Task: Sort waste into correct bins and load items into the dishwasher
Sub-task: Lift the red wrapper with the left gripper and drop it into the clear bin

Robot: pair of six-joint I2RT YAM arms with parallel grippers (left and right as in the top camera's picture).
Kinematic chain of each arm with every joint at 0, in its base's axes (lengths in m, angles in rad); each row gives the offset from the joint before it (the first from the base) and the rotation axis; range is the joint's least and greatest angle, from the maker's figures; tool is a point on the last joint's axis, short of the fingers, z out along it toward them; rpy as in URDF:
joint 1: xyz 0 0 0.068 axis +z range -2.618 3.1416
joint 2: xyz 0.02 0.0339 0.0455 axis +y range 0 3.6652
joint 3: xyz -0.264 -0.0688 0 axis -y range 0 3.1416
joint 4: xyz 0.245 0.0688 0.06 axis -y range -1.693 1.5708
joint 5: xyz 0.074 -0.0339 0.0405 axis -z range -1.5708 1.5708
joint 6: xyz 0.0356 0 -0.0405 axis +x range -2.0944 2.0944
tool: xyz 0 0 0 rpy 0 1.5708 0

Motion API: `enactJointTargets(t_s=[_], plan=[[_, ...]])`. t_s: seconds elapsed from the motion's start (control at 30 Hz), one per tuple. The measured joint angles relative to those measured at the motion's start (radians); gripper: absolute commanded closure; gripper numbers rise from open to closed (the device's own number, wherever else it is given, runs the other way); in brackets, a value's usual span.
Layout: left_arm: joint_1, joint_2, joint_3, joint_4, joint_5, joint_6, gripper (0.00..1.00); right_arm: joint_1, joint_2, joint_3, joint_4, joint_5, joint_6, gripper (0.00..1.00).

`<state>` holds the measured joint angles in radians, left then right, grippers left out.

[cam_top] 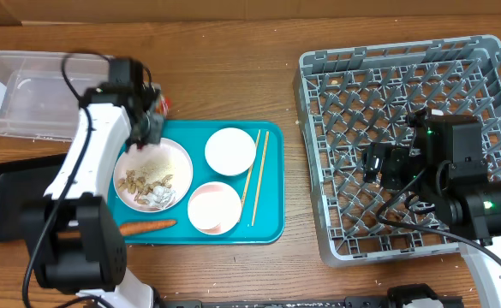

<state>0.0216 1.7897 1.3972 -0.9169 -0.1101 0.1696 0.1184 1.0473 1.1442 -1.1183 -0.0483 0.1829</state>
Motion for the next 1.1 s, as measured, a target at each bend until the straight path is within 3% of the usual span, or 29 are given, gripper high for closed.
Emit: enactJointTargets(t_s=[0.2,0.5,0.53,0.63,0.7,0.8,0.93,1.1], plan=[[0.053,-0.07,0.156,0.033,-0.021,-0.043,0.96,0.0,0.0,0.0,0.0,0.0,0.0,0.0],[0.229,-0.062,0.177,0.126,-0.037,-0.143,0.96,0.0,0.0,0.0,0.0,0.0,0.0,0.0],[0.245,-0.055,0.177,0.135,-0.037,-0.152,0.92,0.0,0.0,0.0,0.0,0.0,0.0,0.0],[0.272,-0.032,0.177,0.156,-0.037,-0.174,0.56,0.0,0.0,0.0,-0.001,0.0,0.0,0.0],[0.273,-0.02,0.177,0.167,-0.036,-0.182,0.55,0.0,0.0,0.0,0.0,0.0,0.0,0.0],[0.273,-0.016,0.176,0.174,-0.036,-0.188,0.41,0.0,0.0,0.0,-0.002,0.0,0.0,0.0],[0.273,-0.016,0.177,0.068,-0.008,-0.199,0.04,0.0,0.0,0.0,-0.005,0.0,0.0,0.0],[0.25,-0.017,0.179,-0.163,0.085,-0.236,0.0,0.0,0.0,0.0,-0.006,0.0,0.0,0.0]])
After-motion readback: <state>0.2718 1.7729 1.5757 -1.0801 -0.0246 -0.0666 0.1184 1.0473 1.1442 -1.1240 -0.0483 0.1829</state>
